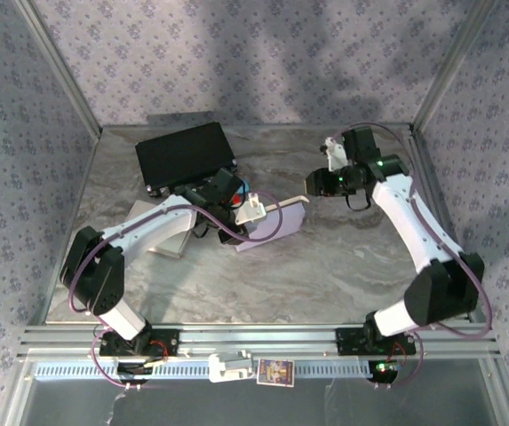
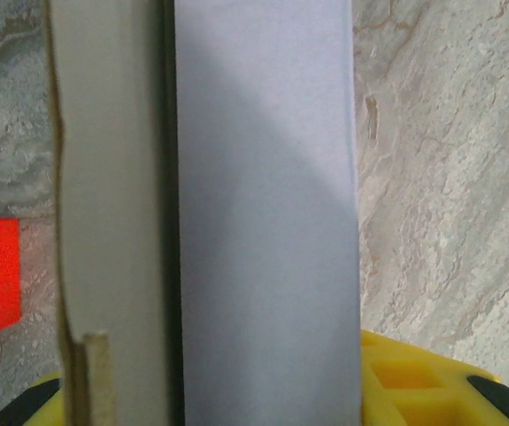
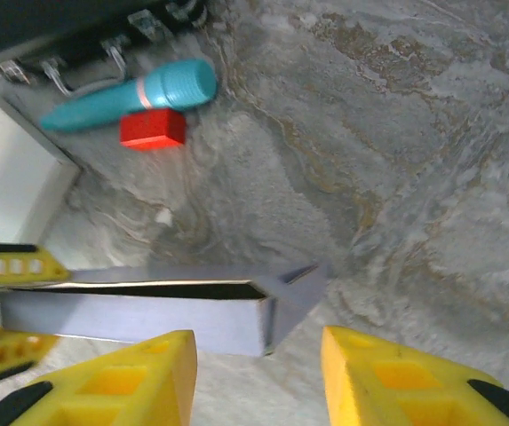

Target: Fold the paper box

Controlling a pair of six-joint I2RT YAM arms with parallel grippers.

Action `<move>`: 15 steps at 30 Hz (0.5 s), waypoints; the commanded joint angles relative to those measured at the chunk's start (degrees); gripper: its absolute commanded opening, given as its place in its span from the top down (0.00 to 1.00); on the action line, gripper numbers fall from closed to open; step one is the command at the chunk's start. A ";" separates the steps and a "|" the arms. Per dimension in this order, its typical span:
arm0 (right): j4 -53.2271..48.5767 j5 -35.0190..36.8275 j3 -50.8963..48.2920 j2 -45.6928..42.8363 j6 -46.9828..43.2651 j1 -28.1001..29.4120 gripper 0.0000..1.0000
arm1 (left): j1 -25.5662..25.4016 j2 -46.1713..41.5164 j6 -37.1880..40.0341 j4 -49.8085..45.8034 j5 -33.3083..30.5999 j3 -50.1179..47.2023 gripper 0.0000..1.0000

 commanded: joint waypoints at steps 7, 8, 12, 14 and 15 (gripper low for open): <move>-5.86 5.98 2.64 6.12 -13.95 4.38 0.55 | 1.24 -3.74 2.94 -3.31 2.98 -2.86 0.61; -6.10 5.58 3.17 6.58 -14.67 4.60 0.55 | 1.33 -3.81 2.91 -3.26 3.01 -2.98 0.61; -7.50 3.82 4.41 7.65 -15.63 5.36 0.55 | 1.64 -3.64 3.22 -3.30 3.19 -2.92 0.61; -7.86 3.90 3.93 7.46 -15.73 5.79 0.55 | 1.81 -3.60 3.18 -3.35 3.21 -2.84 0.61; -7.80 4.03 3.42 7.35 -15.69 5.85 0.55 | 1.82 -3.63 3.29 -3.33 3.23 -2.83 0.61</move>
